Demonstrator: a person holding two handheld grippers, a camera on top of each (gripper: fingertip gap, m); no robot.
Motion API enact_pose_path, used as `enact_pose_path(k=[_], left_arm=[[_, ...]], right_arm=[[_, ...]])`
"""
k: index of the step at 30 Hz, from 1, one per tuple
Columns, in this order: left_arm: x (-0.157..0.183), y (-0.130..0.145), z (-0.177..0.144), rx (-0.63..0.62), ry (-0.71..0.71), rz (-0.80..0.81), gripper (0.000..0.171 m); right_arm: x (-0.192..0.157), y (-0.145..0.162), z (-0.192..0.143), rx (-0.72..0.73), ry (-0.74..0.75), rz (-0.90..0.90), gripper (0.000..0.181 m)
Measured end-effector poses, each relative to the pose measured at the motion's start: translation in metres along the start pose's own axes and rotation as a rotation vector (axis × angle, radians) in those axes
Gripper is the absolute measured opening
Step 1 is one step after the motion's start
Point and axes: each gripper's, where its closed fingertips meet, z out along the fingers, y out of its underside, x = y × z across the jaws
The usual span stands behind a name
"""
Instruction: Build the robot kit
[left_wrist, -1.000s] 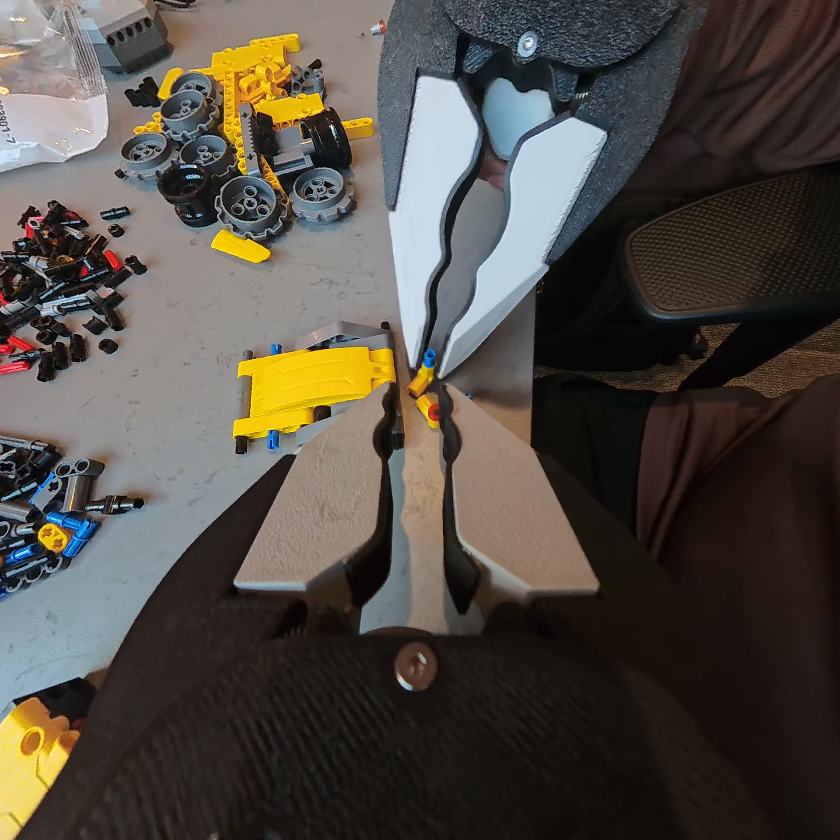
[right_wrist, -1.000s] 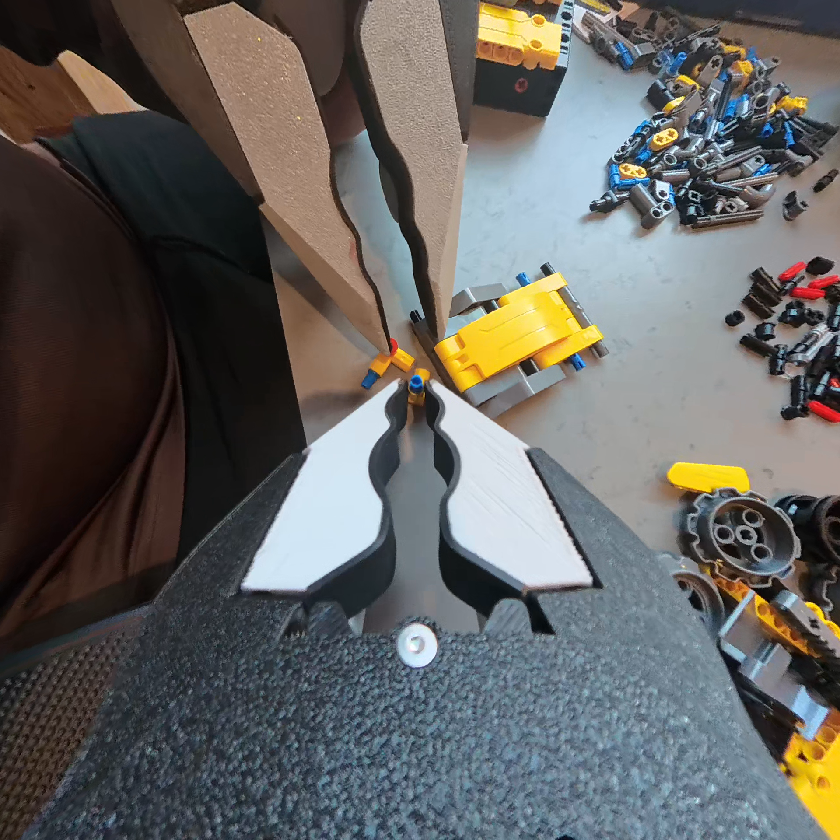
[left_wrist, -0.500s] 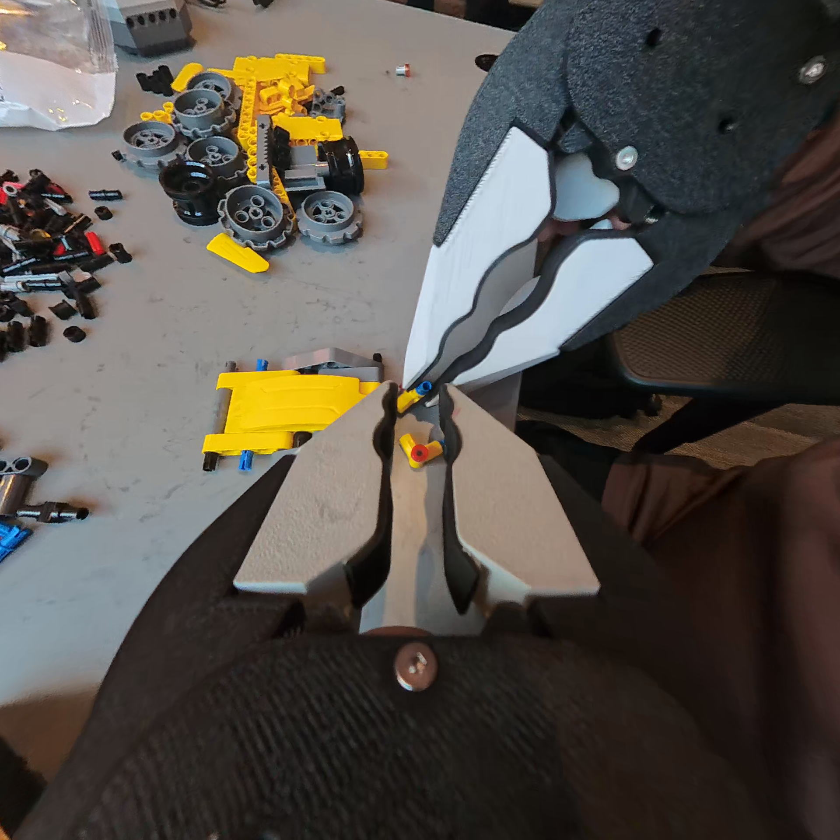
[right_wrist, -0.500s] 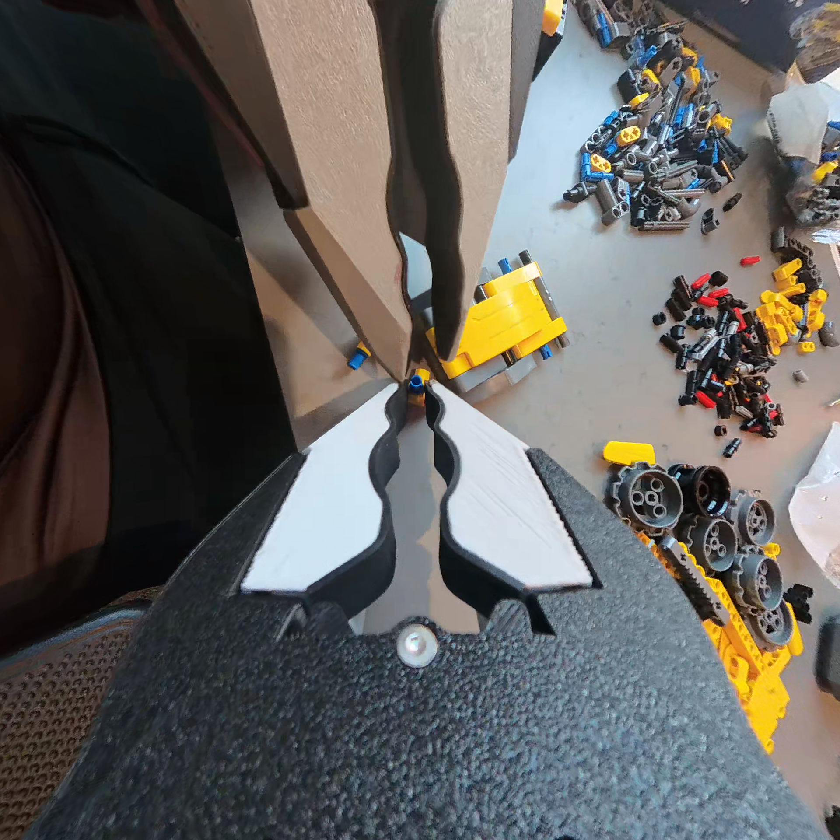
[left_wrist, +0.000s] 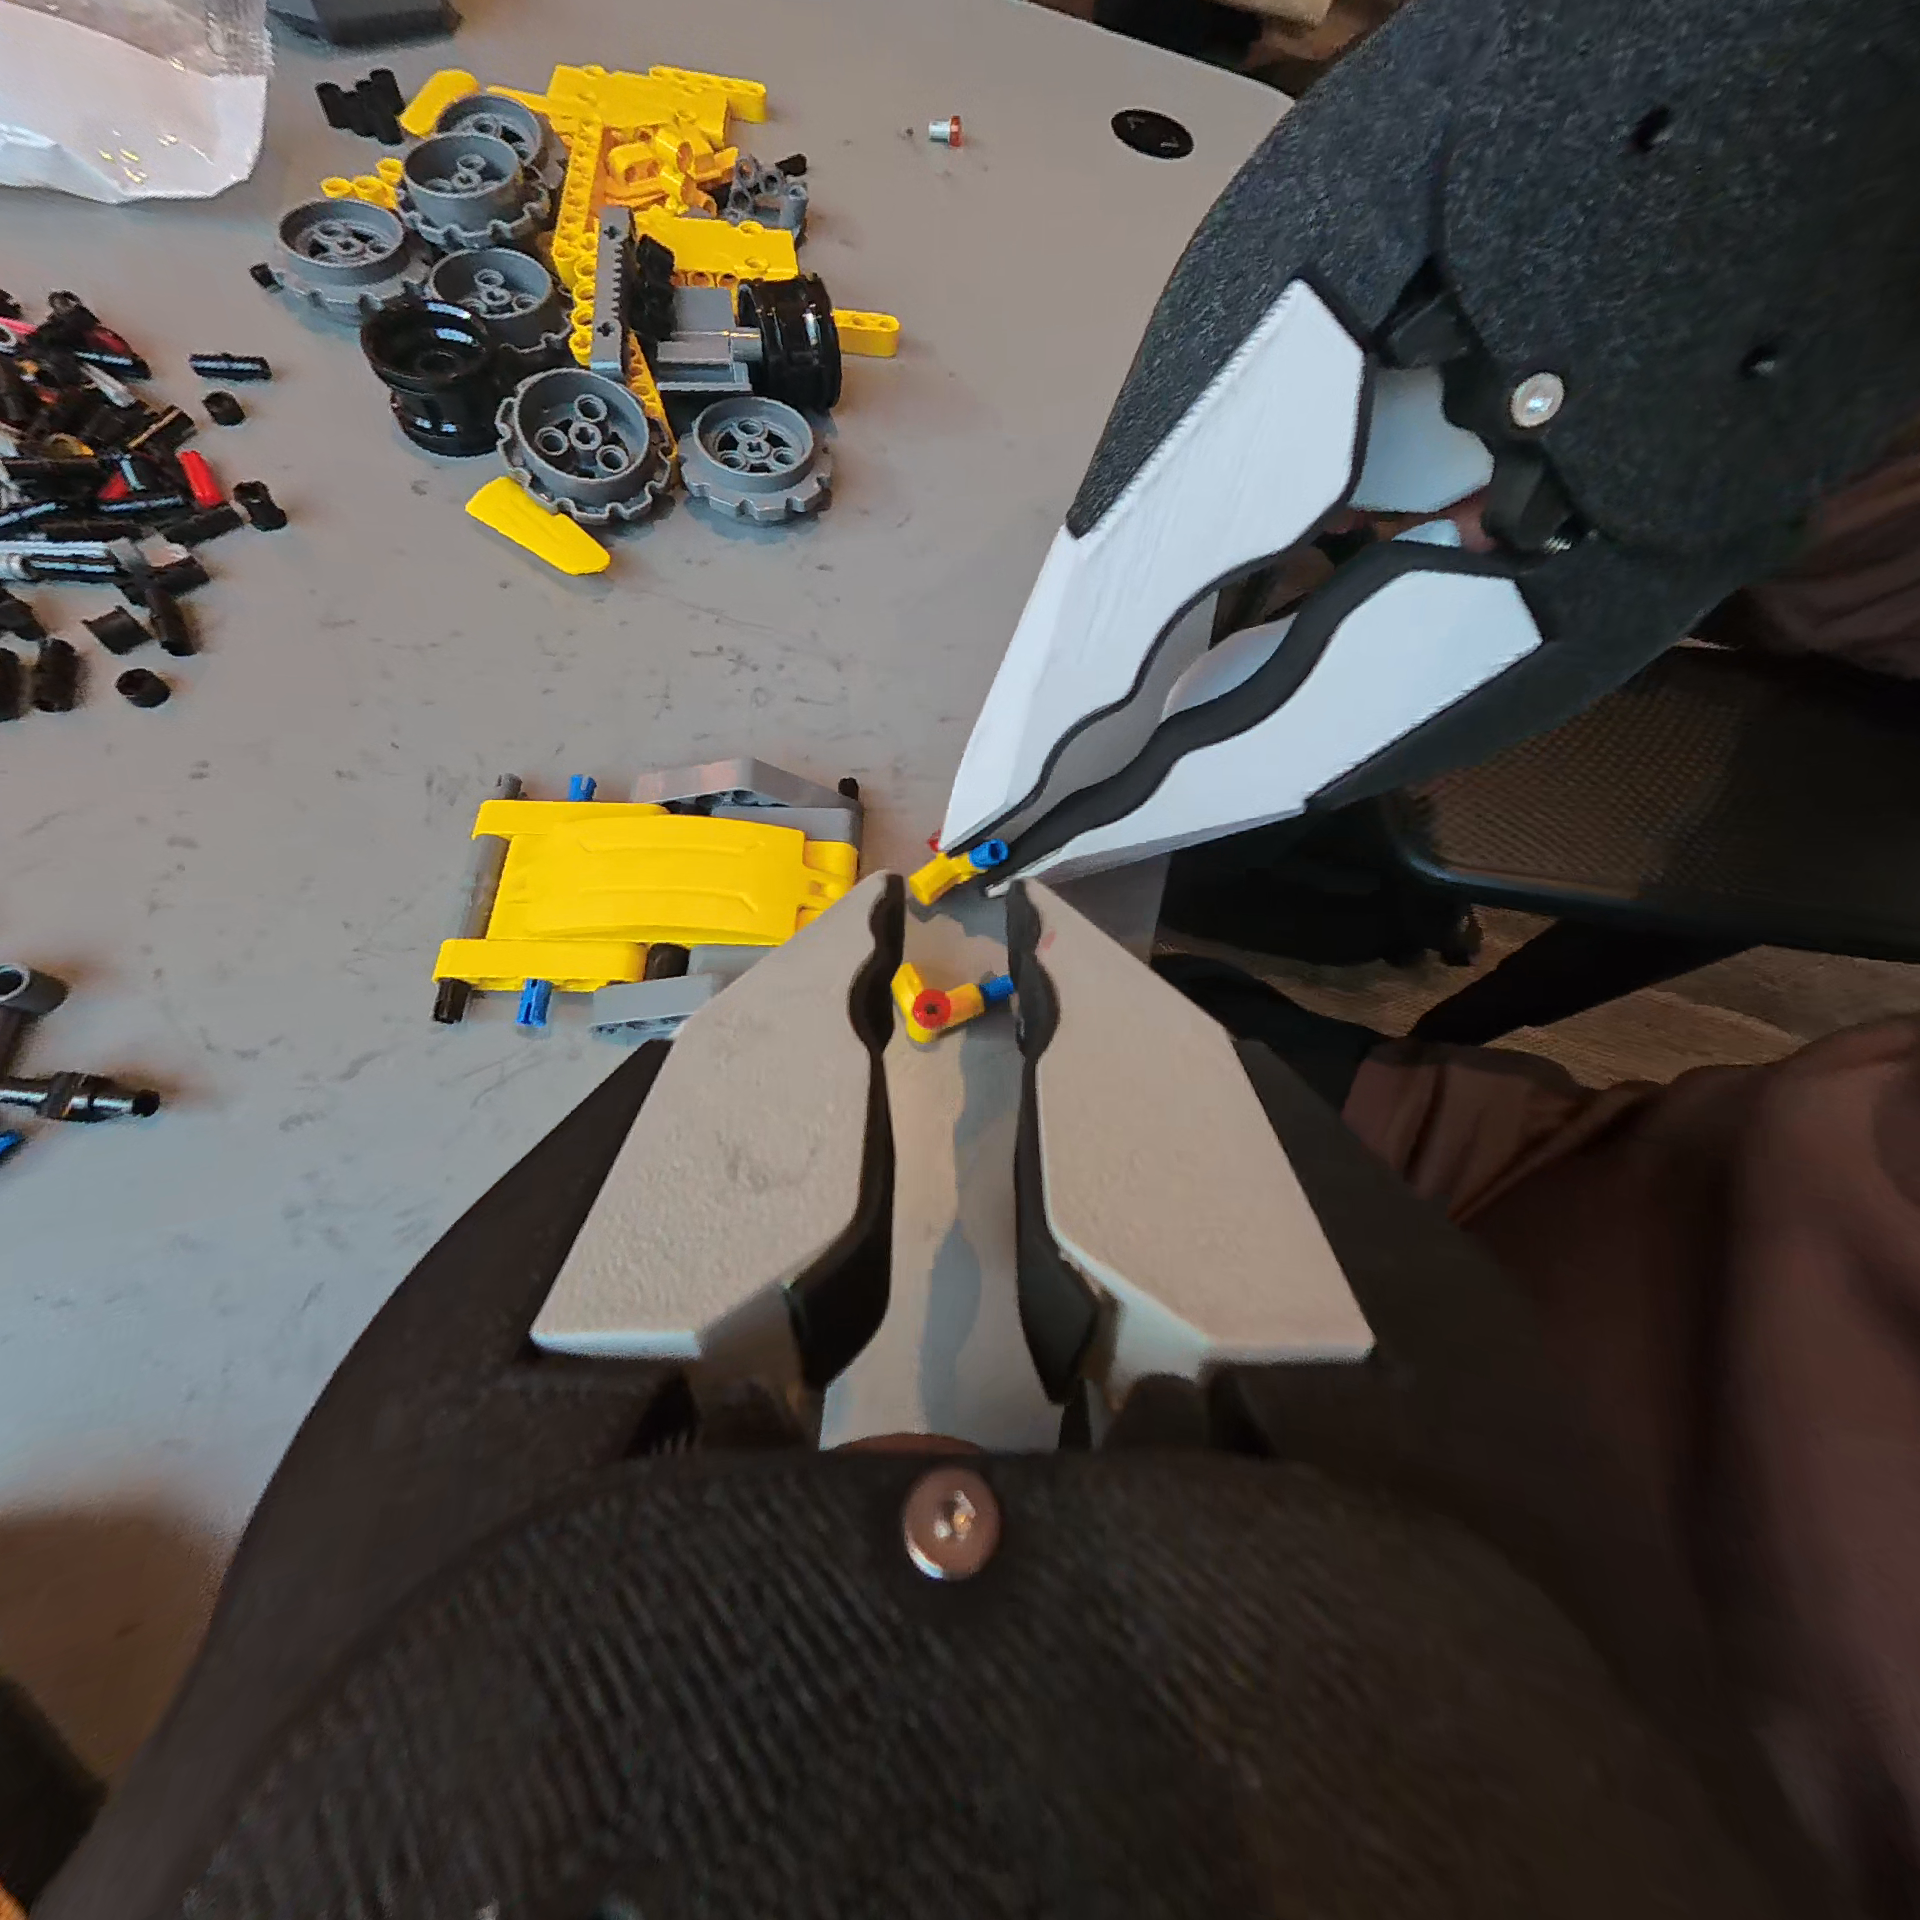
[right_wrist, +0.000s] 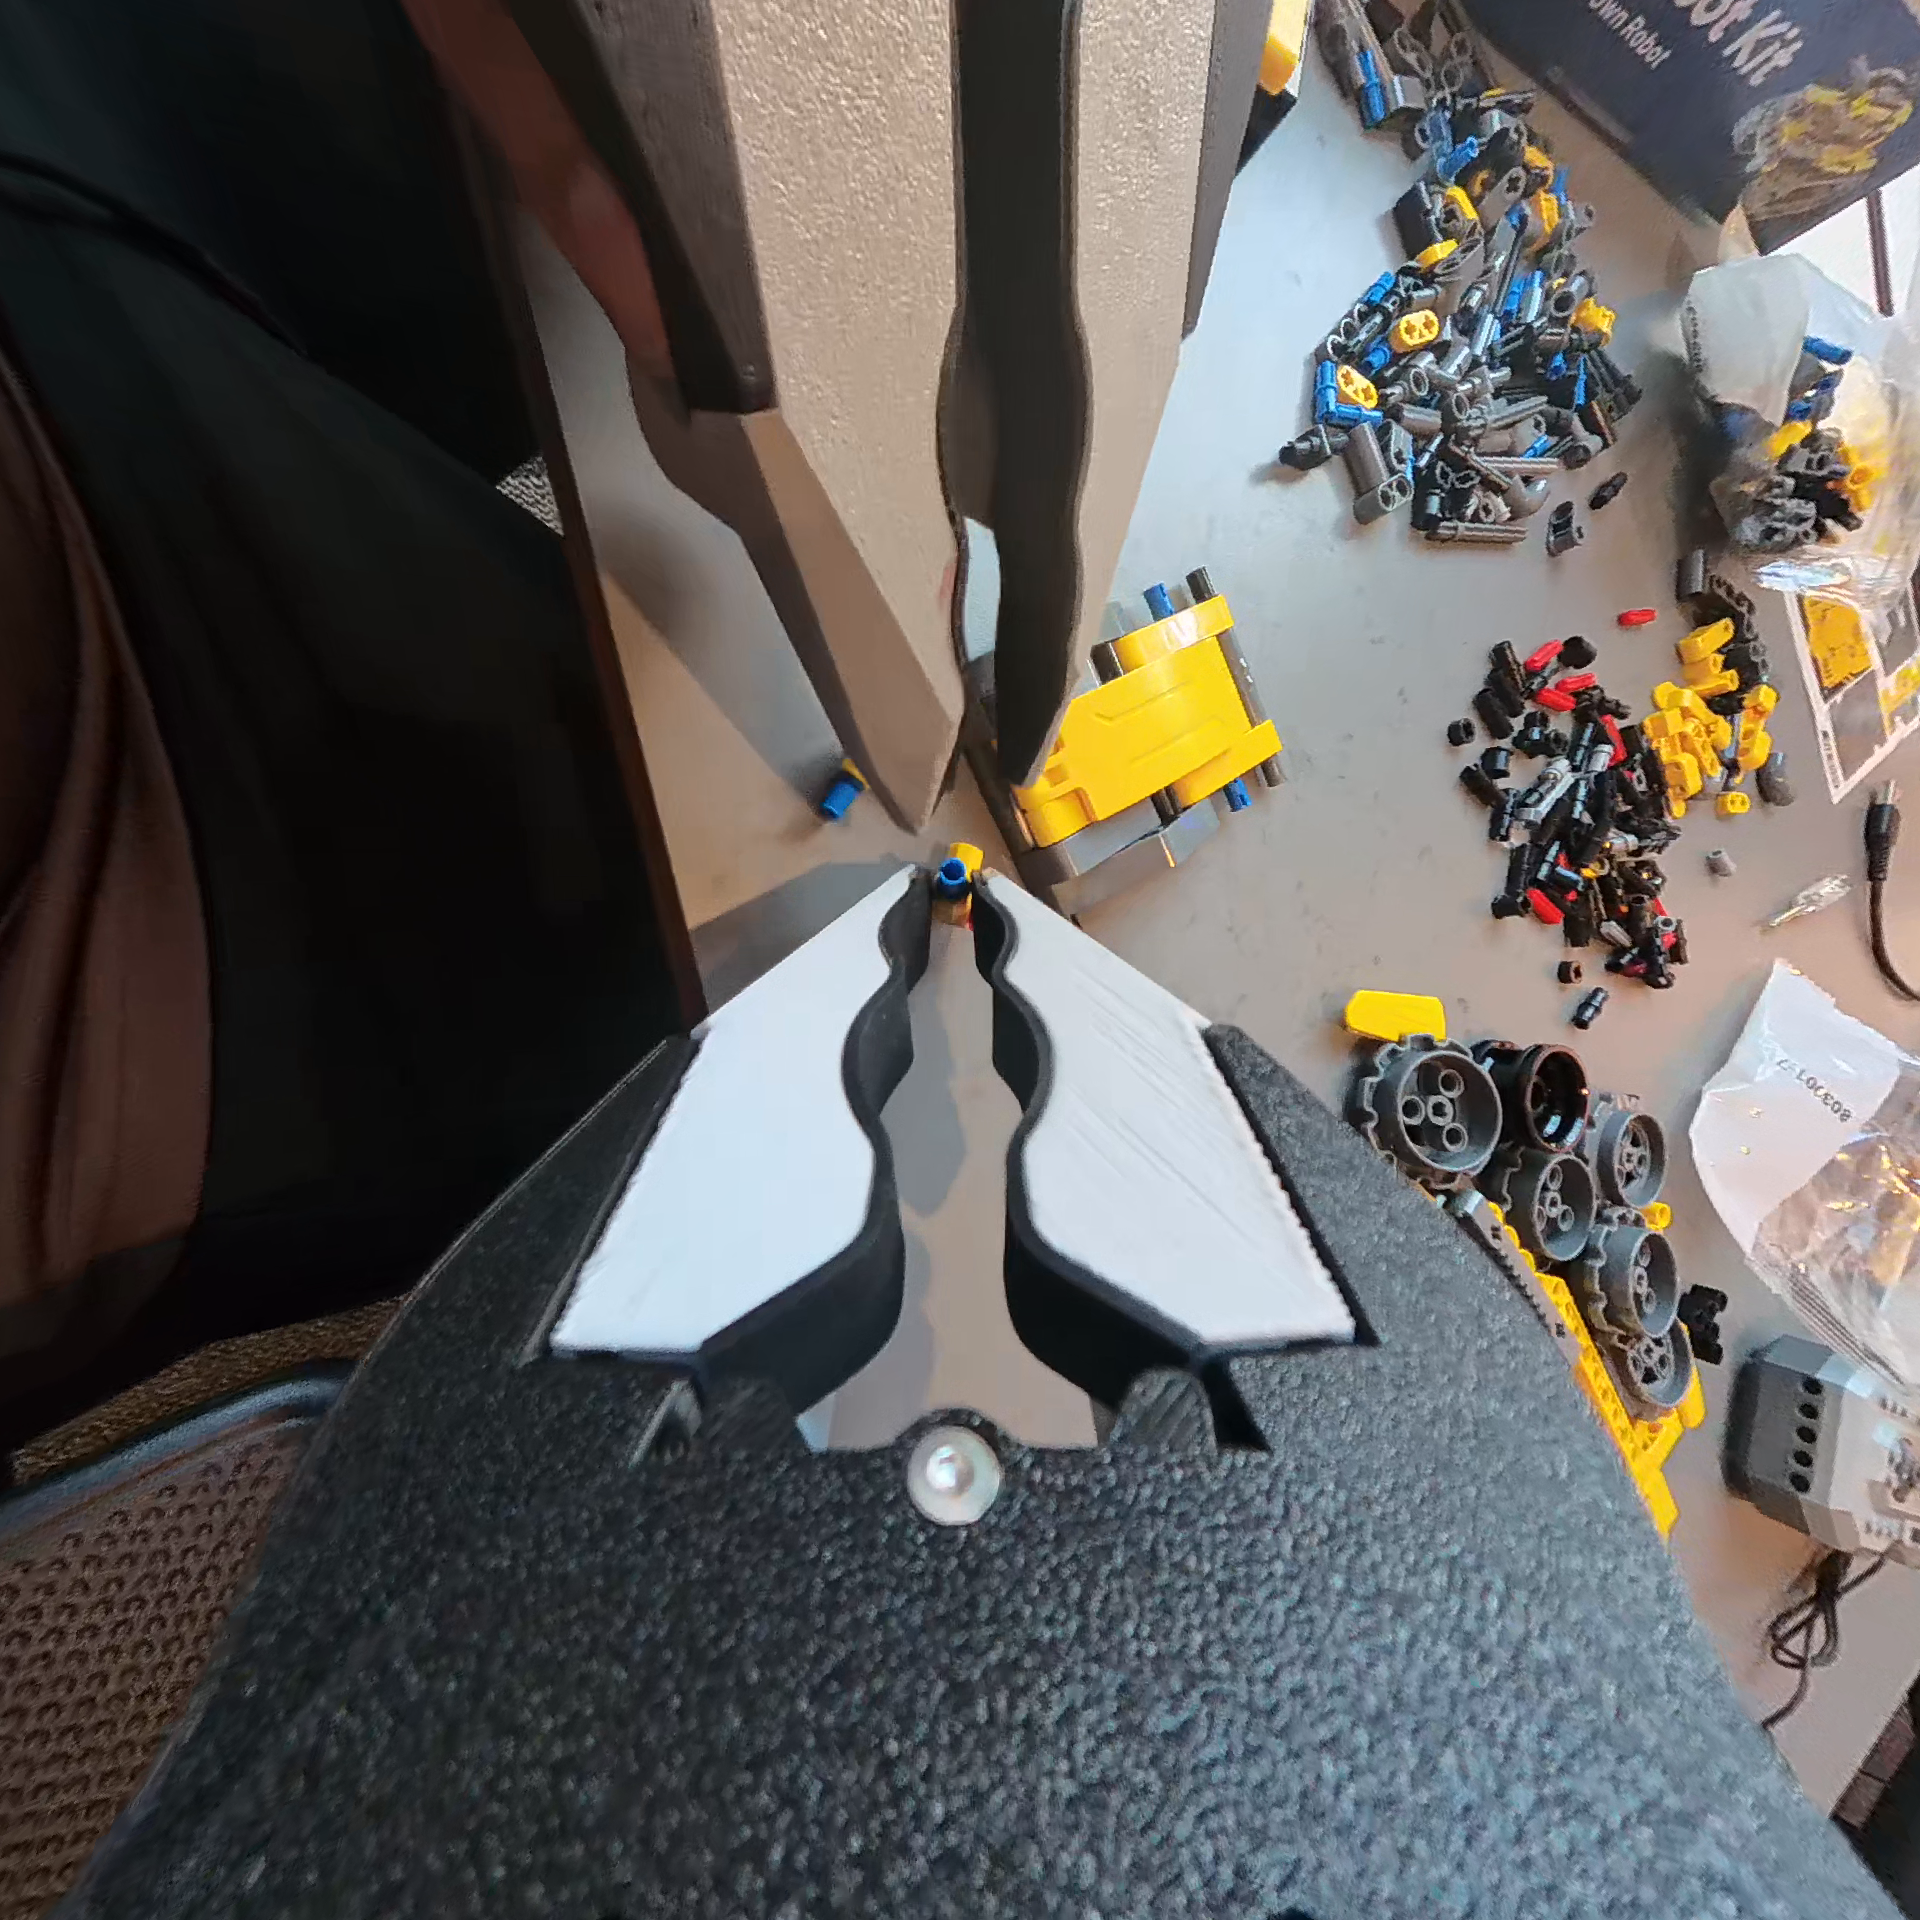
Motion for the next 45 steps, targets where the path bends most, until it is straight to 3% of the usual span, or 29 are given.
enact_pose_path(k=[9,15,18,24,26,30,34,37,45], left_arm=[[0.009,0.0,0.007,-0.024,0.032,-0.028,0.015],[-0.003,0.002,-0.007,-0.003,-0.016,-0.042,0.017],[-0.002,0.004,-0.009,-0.006,-0.019,-0.028,0.017],[0.008,0.009,-0.009,-0.022,0.005,0.01,0.017],[0.009,0.013,-0.008,-0.042,-0.005,0.027,0.017],[0.011,0.015,-0.009,-0.052,-0.015,0.059,0.017],[0.008,0.016,-0.009,-0.06,-0.029,0.074,0.016],[0.005,0.017,-0.009,-0.057,-0.037,0.072,0.017],[0.009,0.023,-0.007,-0.082,-0.039,0.122,0.014]], right_arm=[[-0.002,0.005,0.005,-0.033,0.138,-0.105,0.007],[-0.008,0.002,0.0,-0.006,0.231,-0.196,0.011],[-0.014,-0.006,-0.007,0.055,0.182,-0.138,0.026],[-0.015,-0.009,-0.019,0.179,0.046,0.068,0.021],[-0.011,-0.002,-0.02,0.183,-0.002,0.155,0.031],[-0.006,0.008,-0.028,0.201,-0.043,0.153,0.022],[0.0,0.02,-0.026,0.191,-0.173,0.302,0.034],[0.006,0.016,-0.017,0.179,-0.186,0.371,0.033],[-0.003,0.028,-0.008,0.054,-0.318,0.197,0.029]])
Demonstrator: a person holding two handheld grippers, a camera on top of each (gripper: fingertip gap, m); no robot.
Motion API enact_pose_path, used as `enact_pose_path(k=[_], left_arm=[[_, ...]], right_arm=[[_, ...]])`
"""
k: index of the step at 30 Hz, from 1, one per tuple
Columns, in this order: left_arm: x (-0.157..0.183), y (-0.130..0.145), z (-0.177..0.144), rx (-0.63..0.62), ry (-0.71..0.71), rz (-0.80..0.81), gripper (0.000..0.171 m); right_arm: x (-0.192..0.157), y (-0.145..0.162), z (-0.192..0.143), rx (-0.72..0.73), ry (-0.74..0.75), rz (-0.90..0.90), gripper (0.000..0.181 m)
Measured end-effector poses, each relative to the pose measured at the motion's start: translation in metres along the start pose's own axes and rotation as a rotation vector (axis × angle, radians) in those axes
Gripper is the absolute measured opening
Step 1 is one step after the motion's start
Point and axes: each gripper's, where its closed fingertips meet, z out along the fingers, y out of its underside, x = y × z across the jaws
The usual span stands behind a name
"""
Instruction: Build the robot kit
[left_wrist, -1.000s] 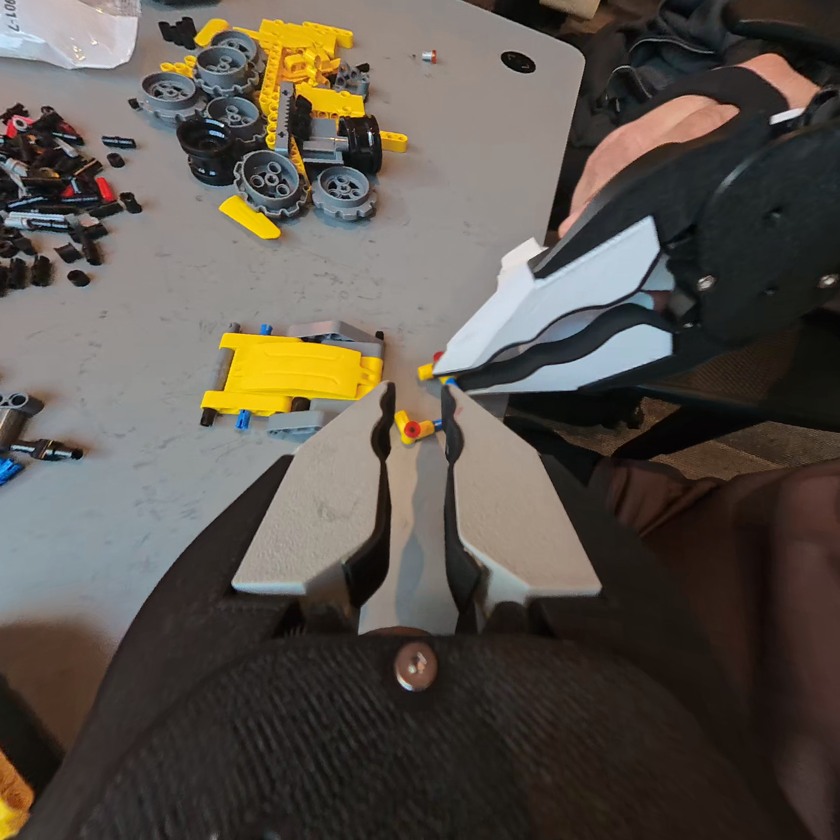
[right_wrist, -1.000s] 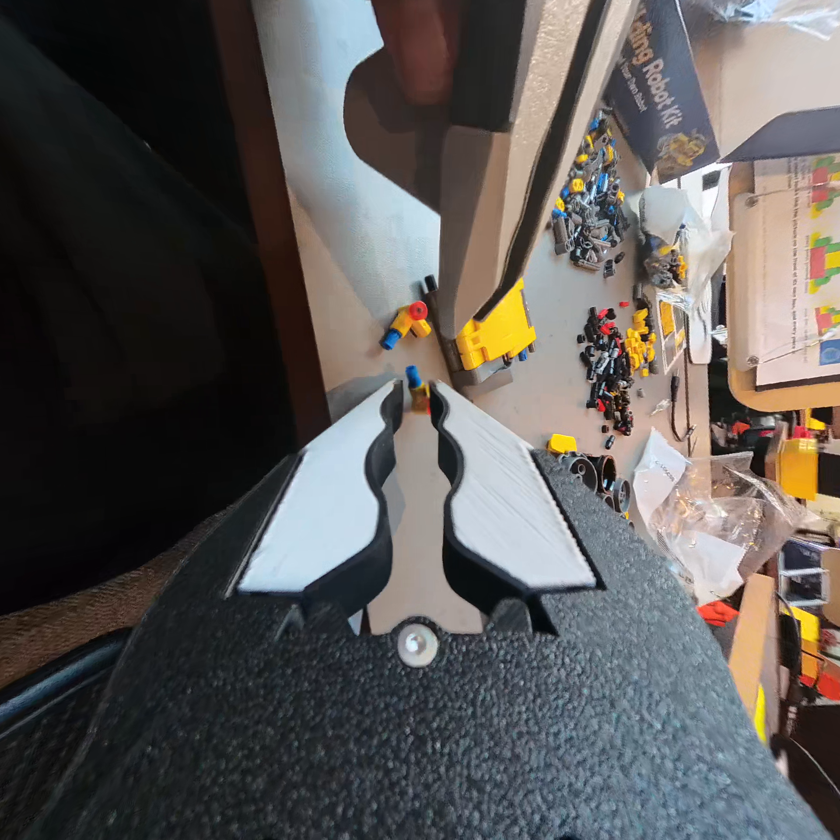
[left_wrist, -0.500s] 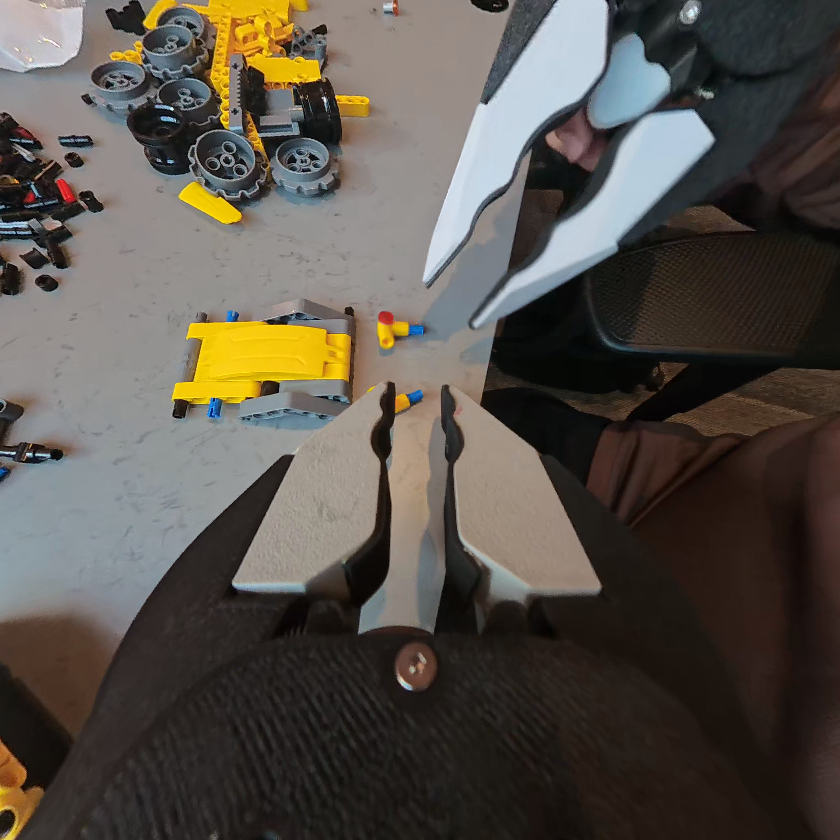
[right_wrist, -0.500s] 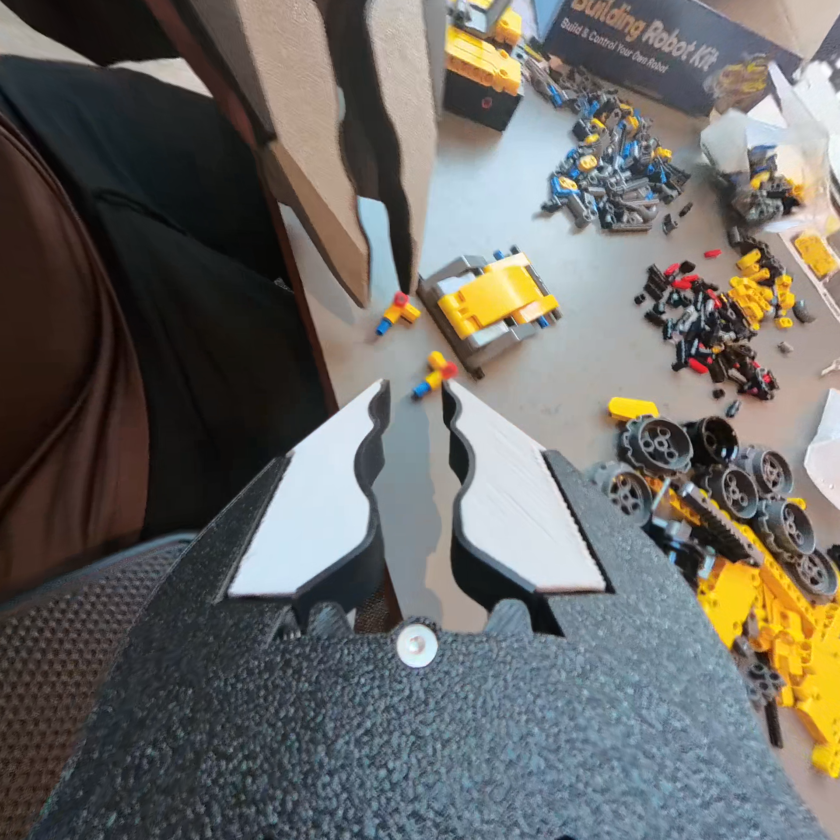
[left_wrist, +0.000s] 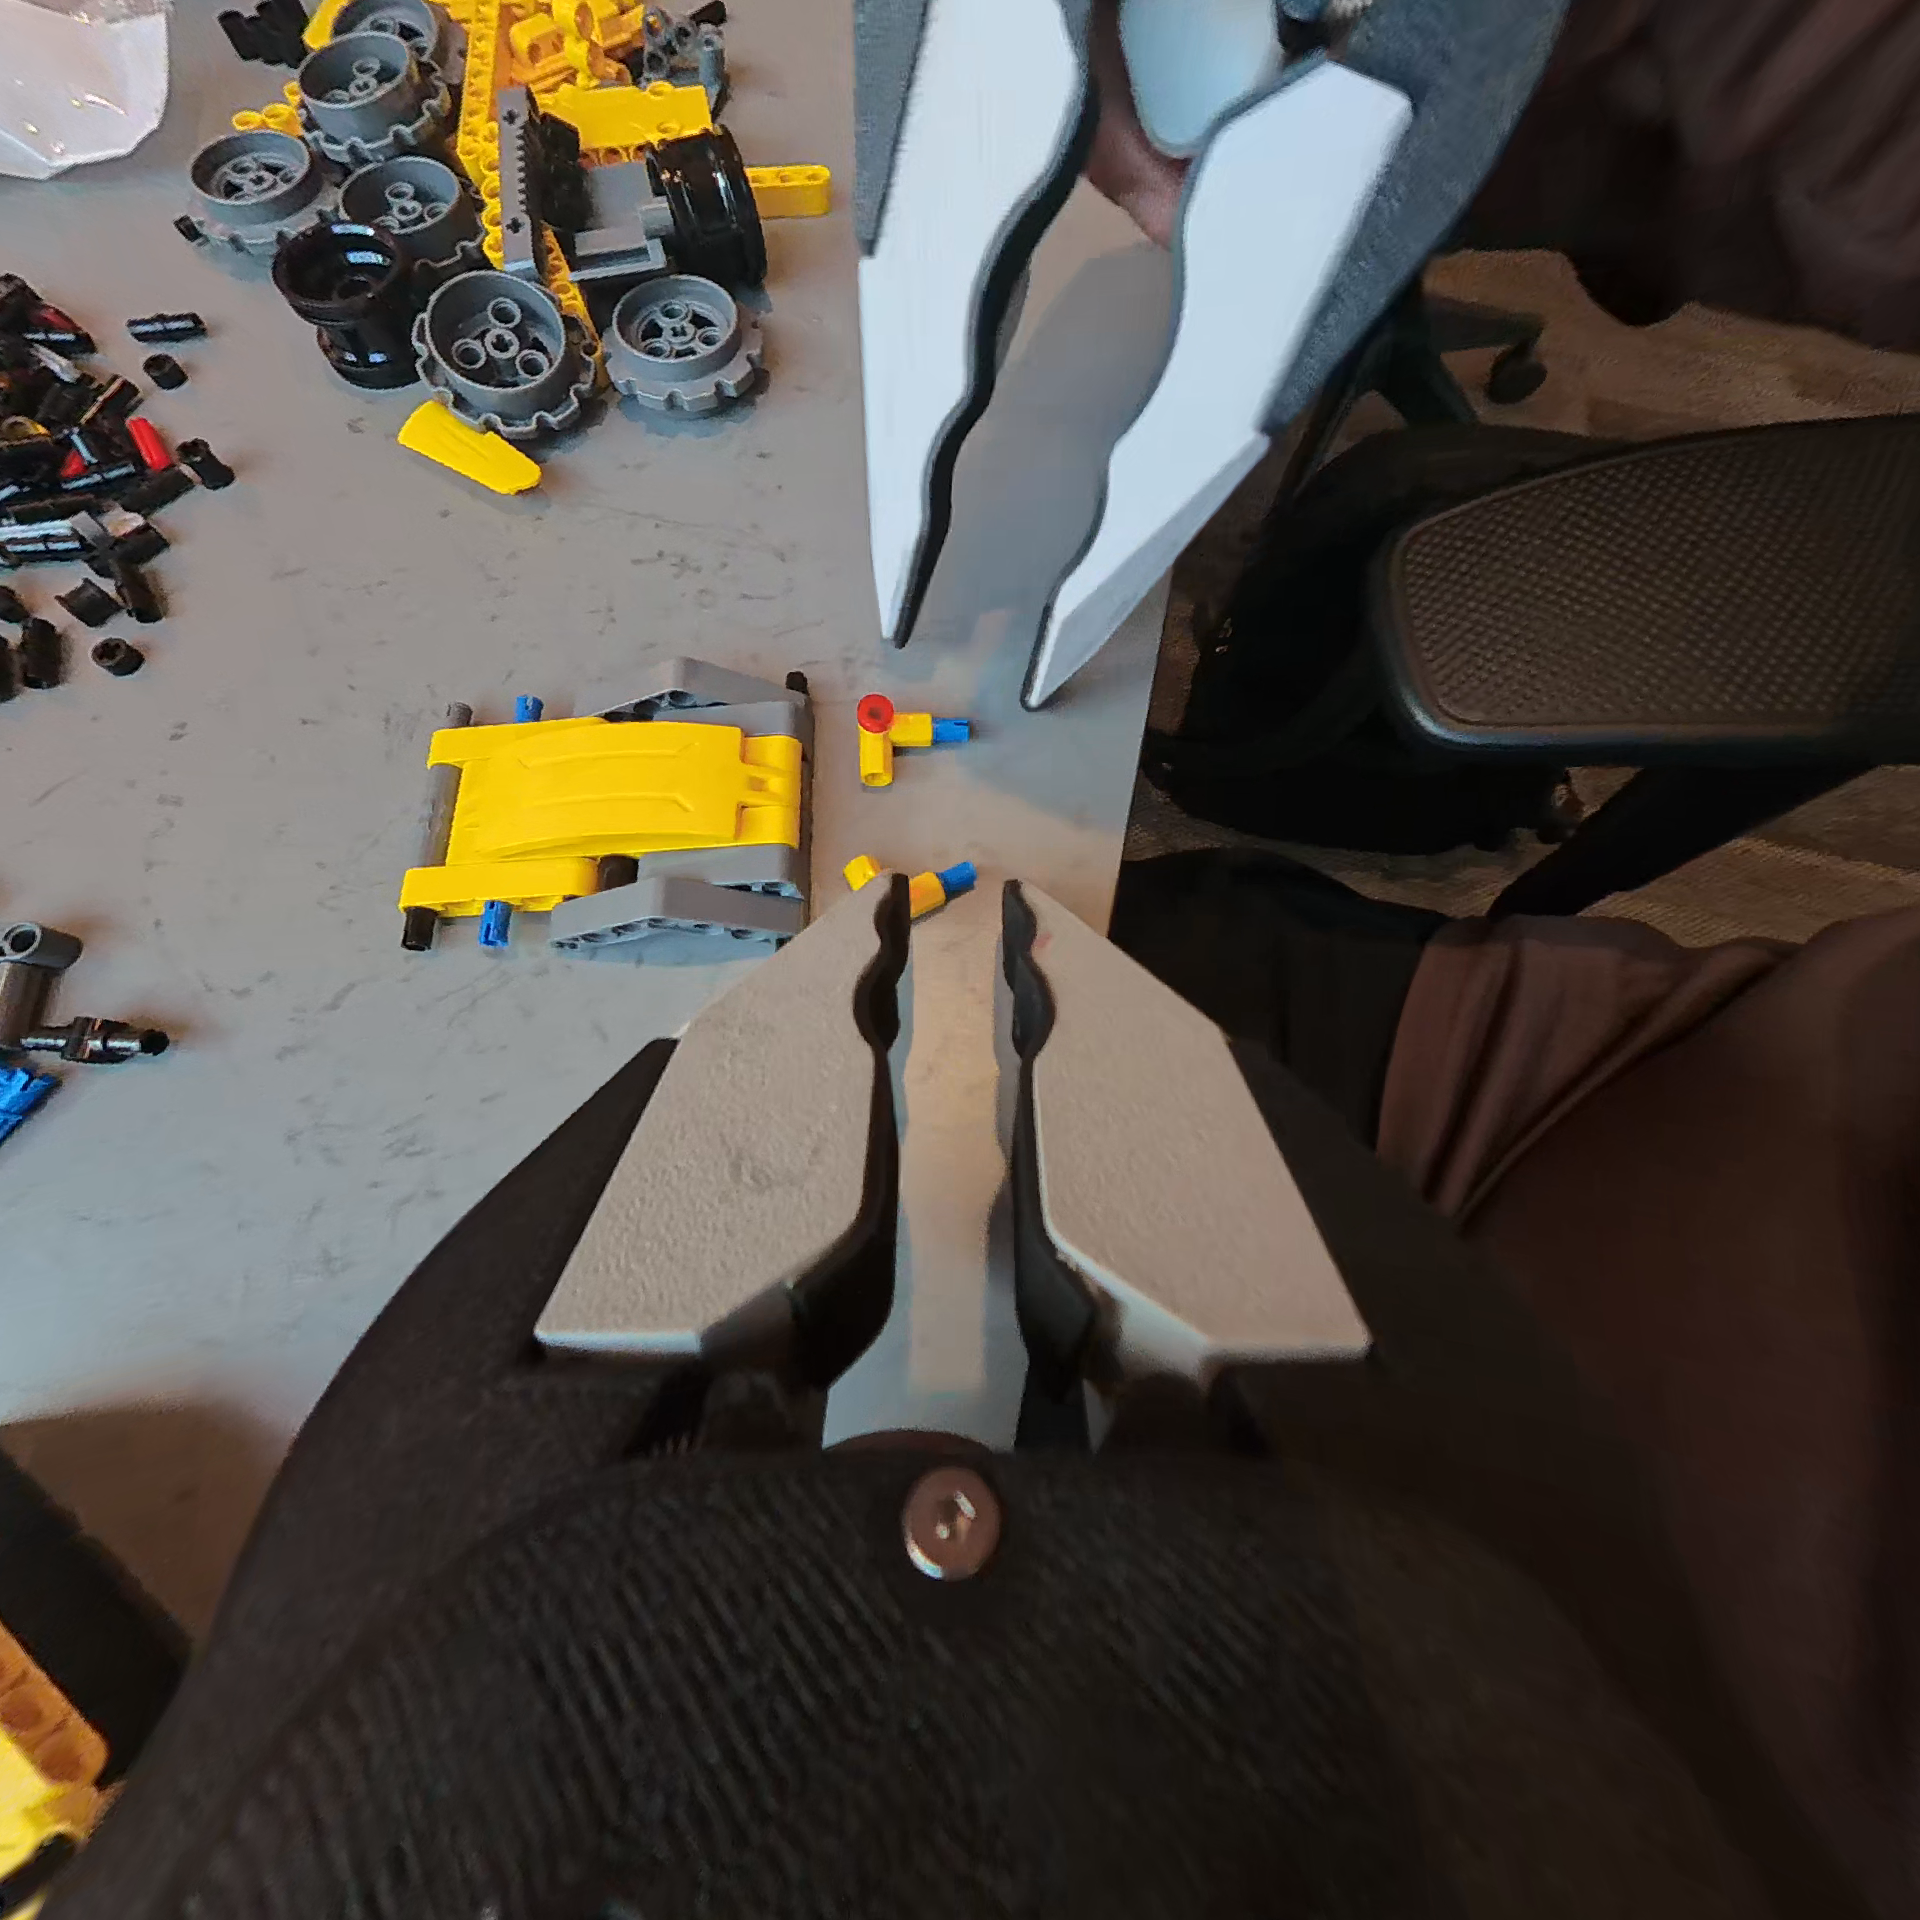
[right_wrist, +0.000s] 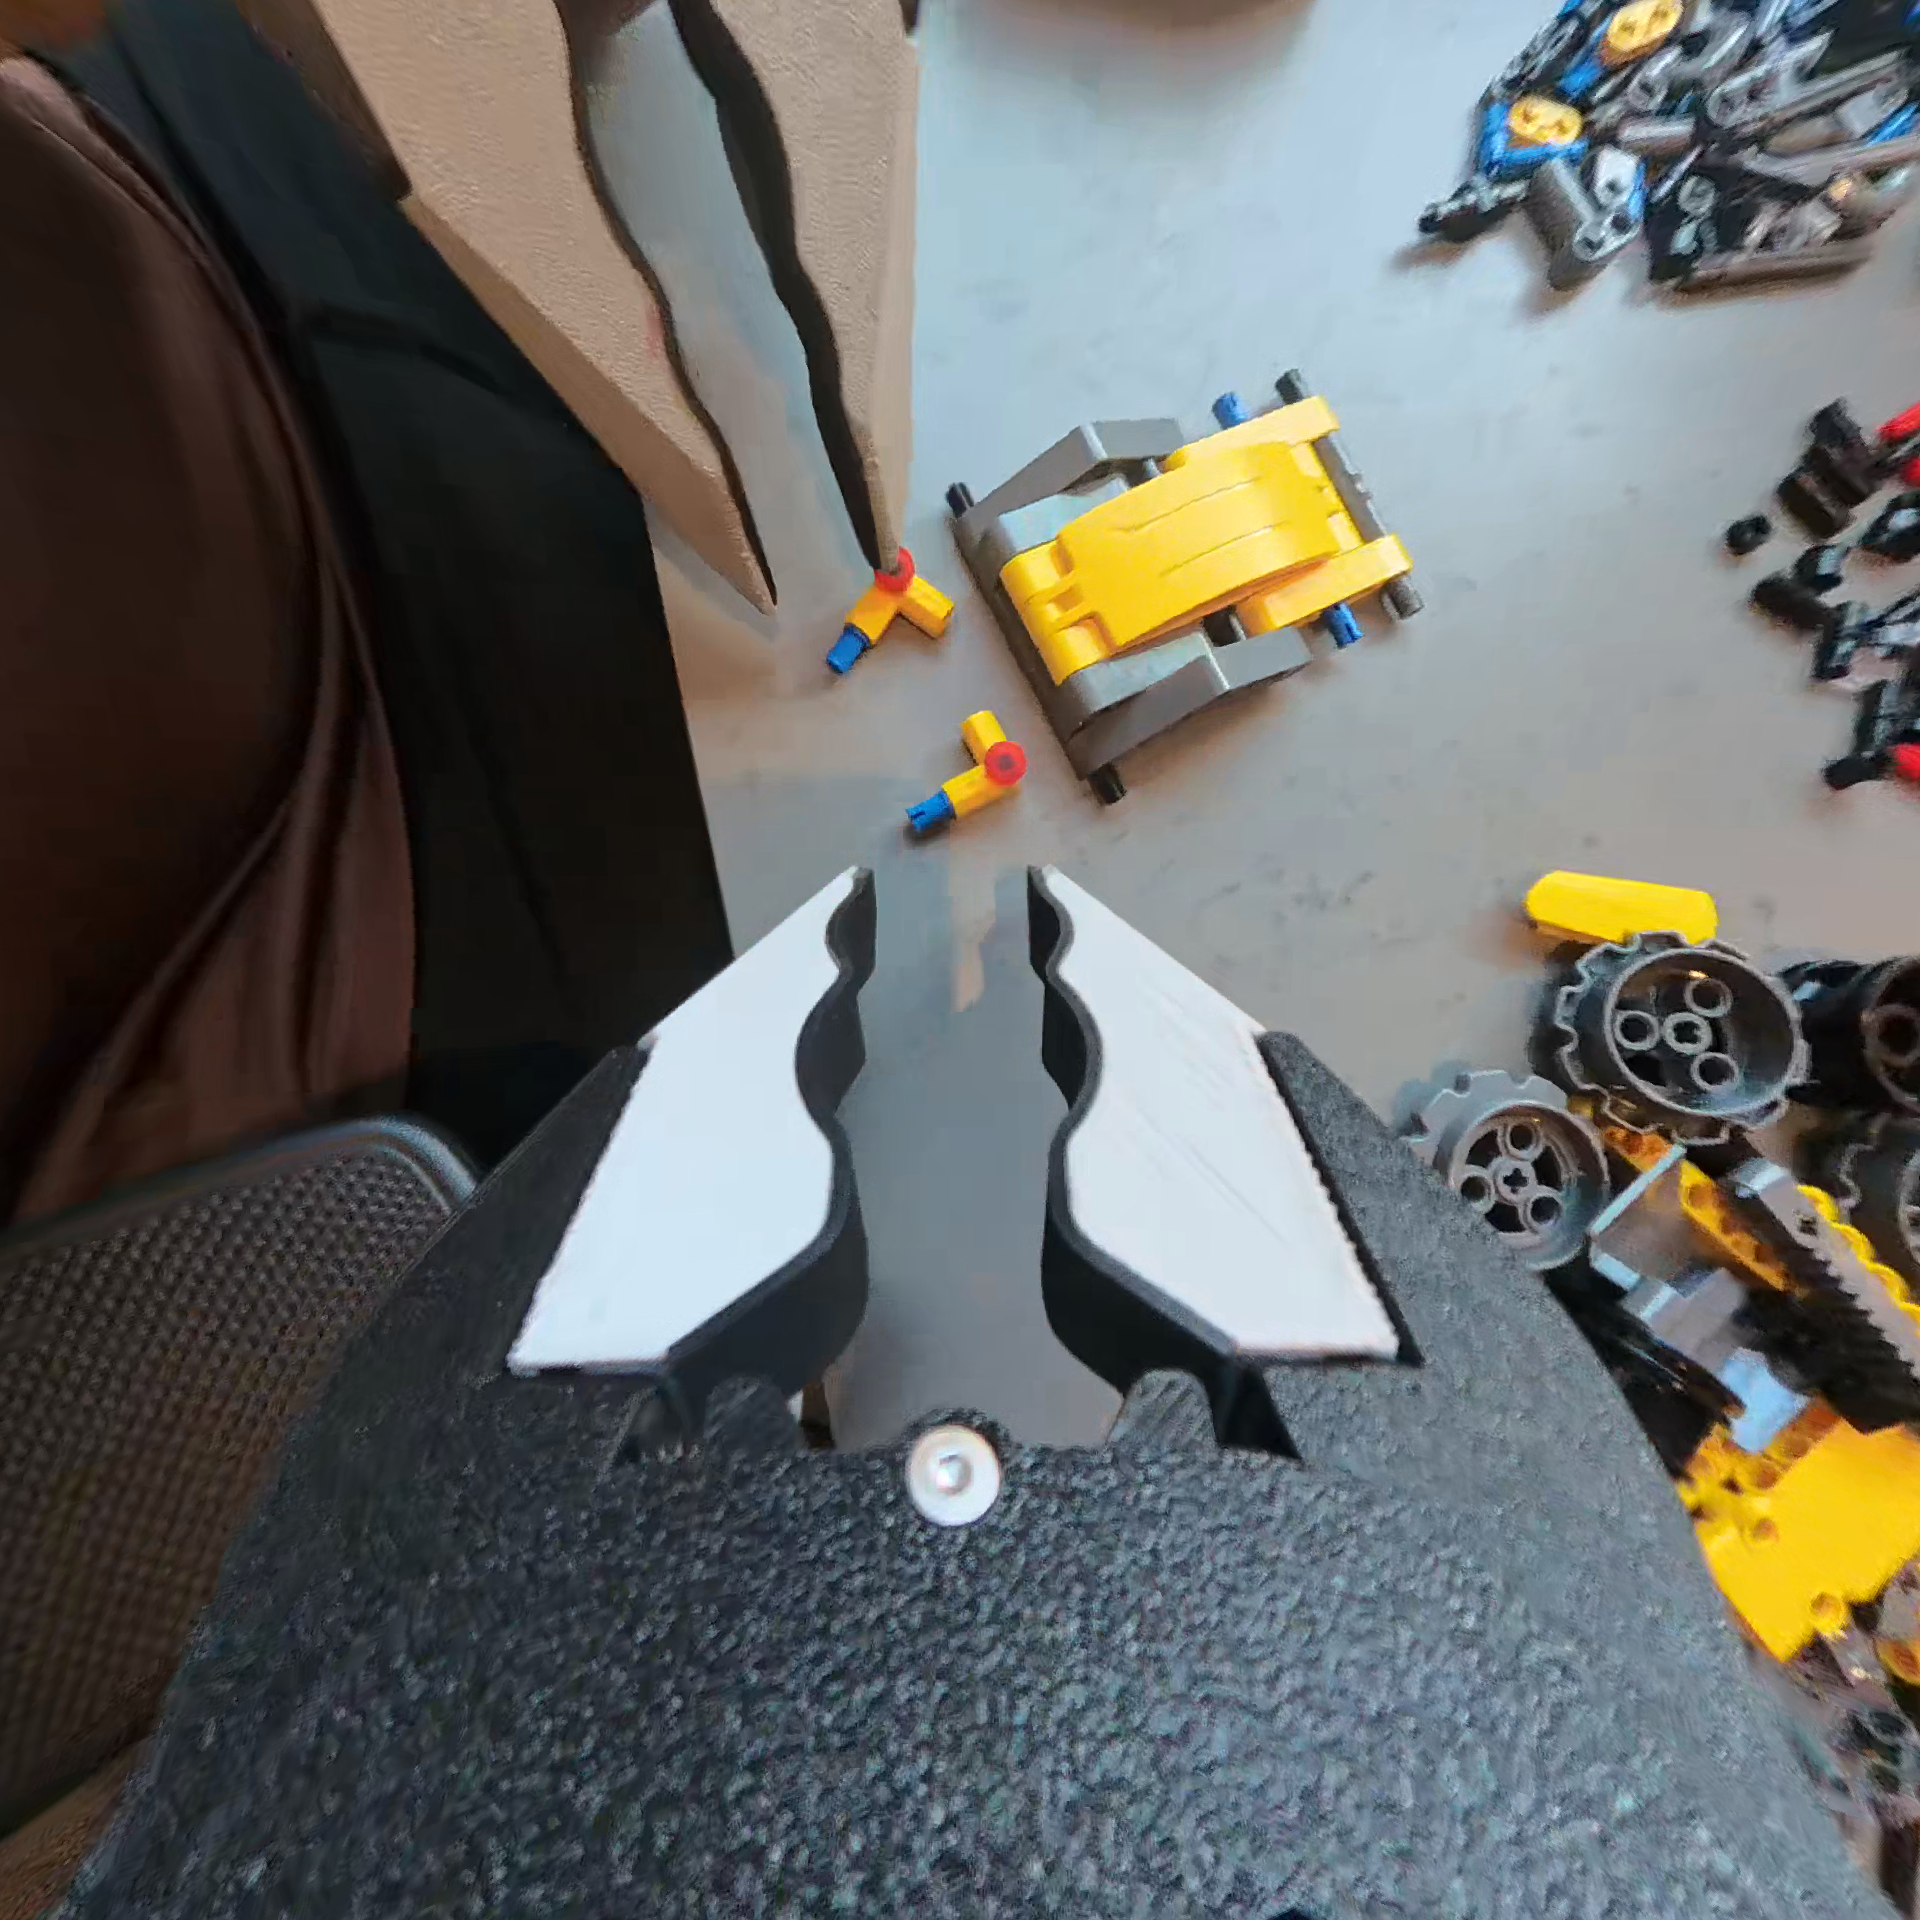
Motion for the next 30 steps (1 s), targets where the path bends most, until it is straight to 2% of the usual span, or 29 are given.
enact_pose_path(k=[3,6,12,16,21,23,24,30], left_arm=[[-0.002,0.0,0.001,-0.003,-0.011,0.004,0.014],[-0.004,-0.001,-0.003,0.022,-0.008,-0.019,0.014],[-0.013,0.011,-0.013,0.004,-0.048,-0.021,0.016],[-0.013,0.009,-0.022,0.049,-0.022,-0.025,0.017],[-0.017,0.021,-0.031,0.023,-0.037,0.041,0.018],[-0.017,0.019,-0.033,0.04,-0.042,0.056,0.018],[-0.017,0.019,-0.033,0.042,-0.037,0.053,0.018],[-0.013,0.017,-0.035,0.063,0.018,0.033,0.012]], right_arm=[[-0.008,-0.001,0.004,-0.019,-0.117,0.05,0.028],[-0.015,-0.009,0.009,-0.004,-0.12,0.001,0.018],[-0.024,-0.026,0.016,0.059,-0.148,-0.02,0.018],[-0.022,-0.039,0.01,0.132,-0.146,0.003,0.021],[-0.005,-0.032,-0.013,0.162,-0.096,0.032,0.021],[-0.003,-0.032,-0.016,0.178,-0.094,0.043,0.029],[-0.001,-0.031,-0.016,0.178,-0.08,0.036,0.034],[0.002,-0.025,-0.002,0.102,-0.088,-0.032,0.03]])
